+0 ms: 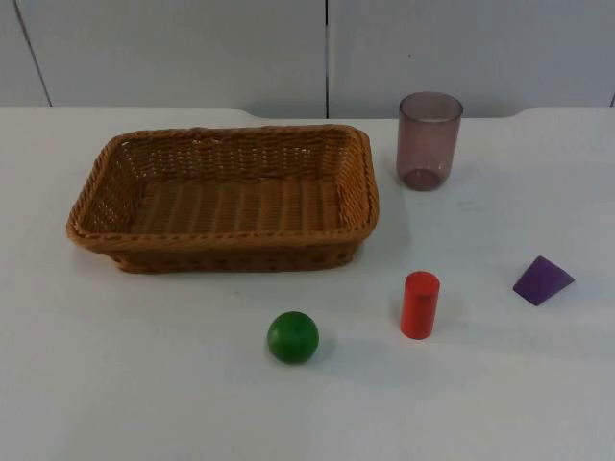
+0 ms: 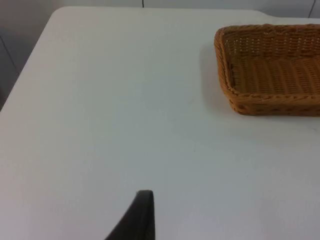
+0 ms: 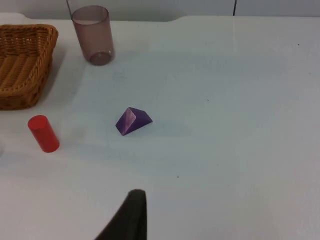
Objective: Pick up the basket with the left hand and place the triangular block into the basket with the right hand.
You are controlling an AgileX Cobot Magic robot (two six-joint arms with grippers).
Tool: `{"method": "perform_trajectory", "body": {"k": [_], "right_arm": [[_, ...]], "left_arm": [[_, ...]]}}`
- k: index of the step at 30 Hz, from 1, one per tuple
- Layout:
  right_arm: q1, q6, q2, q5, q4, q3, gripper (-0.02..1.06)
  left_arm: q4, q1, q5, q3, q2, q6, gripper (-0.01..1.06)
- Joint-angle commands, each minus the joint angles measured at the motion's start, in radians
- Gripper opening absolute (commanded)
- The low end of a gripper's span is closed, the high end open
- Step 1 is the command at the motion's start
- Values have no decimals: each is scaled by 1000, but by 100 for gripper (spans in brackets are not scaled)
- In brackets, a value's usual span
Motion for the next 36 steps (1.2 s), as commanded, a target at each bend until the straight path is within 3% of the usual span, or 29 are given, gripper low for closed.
{"method": "perform_trajectory", "body": {"k": [1, 10, 14, 22, 28, 36], "right_arm": [[4, 2, -3, -7, -5, 7, 105], [4, 15, -3, -10, -9, 3, 105], [4, 38, 49, -28, -12, -20, 105], [4, 52, 358, -213, -12, -172, 105], [4, 52, 579, -369, -12, -313, 105], [4, 52, 779, -432, -30, -459, 105]], "left_arm": [[-7, -2, -12, 4, 15, -1, 105], [-1, -2, -14, 2, 99, -16, 105], [8, -2, -54, -26, 162, -34, 105], [45, -2, -289, -217, 469, -34, 105], [6, -6, -356, -392, 696, -34, 105], [-29, -6, -427, -512, 862, -34, 105]]}}
